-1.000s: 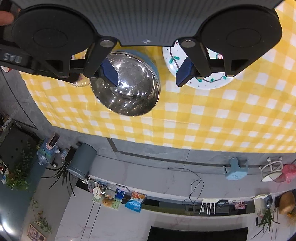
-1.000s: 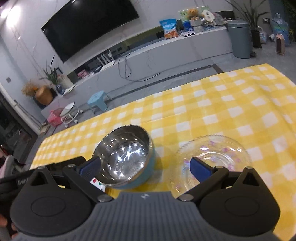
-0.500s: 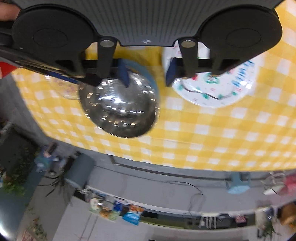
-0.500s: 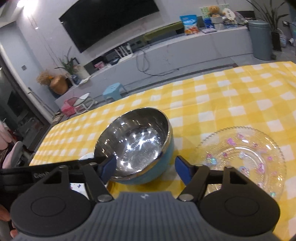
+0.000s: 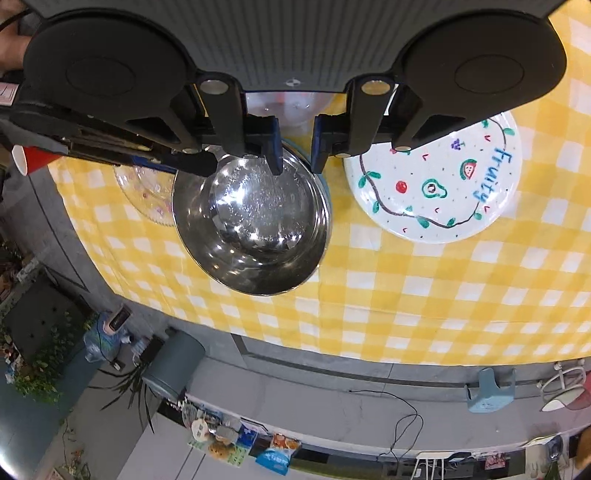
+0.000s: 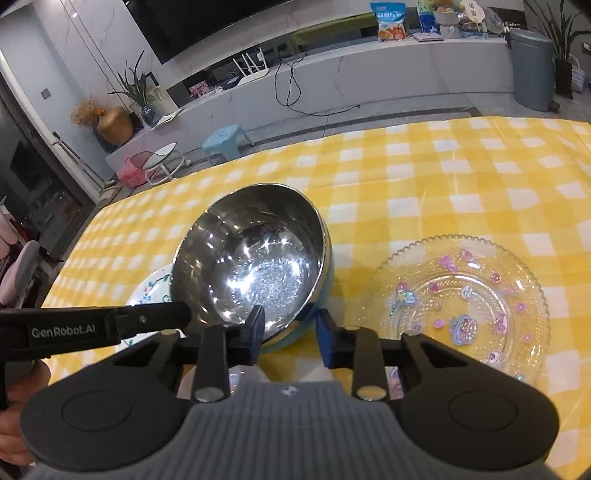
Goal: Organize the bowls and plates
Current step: 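Close the left gripper on the blue bowl rim while the right gripper grips it too, then lift the blue bowl with both grippers and carry it over the orange bowl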
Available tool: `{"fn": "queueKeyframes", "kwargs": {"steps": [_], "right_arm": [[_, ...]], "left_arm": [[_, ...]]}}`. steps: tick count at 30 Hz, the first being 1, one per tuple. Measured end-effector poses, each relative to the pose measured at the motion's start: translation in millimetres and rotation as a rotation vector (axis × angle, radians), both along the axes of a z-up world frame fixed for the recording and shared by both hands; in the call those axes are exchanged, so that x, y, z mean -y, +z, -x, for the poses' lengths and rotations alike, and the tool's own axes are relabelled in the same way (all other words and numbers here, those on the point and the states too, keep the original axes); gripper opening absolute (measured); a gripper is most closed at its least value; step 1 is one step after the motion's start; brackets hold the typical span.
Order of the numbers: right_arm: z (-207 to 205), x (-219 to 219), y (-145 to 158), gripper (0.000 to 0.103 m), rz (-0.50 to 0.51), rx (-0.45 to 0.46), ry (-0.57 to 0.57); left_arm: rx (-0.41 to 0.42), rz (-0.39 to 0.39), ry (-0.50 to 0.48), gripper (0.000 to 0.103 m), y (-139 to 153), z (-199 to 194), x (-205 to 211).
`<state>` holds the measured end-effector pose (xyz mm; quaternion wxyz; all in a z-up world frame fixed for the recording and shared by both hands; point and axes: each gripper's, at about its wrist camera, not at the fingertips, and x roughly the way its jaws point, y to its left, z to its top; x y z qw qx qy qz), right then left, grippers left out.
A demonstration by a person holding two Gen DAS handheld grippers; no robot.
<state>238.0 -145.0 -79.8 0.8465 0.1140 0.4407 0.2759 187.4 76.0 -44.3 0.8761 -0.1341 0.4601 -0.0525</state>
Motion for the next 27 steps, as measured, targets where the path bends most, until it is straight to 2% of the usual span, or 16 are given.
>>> {"fn": "queueKeyframes", "kwargs": {"steps": [8,13,22,24,27], "right_arm": [[-1,5,-7,0.040,-0.076,0.000,-0.028],[0,3,-14,0.043,-0.103,0.001,-0.045],[3,2,-24,0.046,-0.134,0.019,-0.081],[6,0,-25,0.044,-0.112,0.039,-0.090],[8,-2,-26,0.028,-0.069,0.054,-0.121]], "left_arm": [[0.057,0.050,0.039,0.025,-7,-1,-2],[0.037,0.091,0.089,0.027,-16,-4,-8],[0.052,0.067,0.086,0.027,-18,-3,-6],[0.057,0.068,0.072,0.025,-17,-2,-5],[0.052,0.054,0.068,0.017,-18,-3,-4]]}}
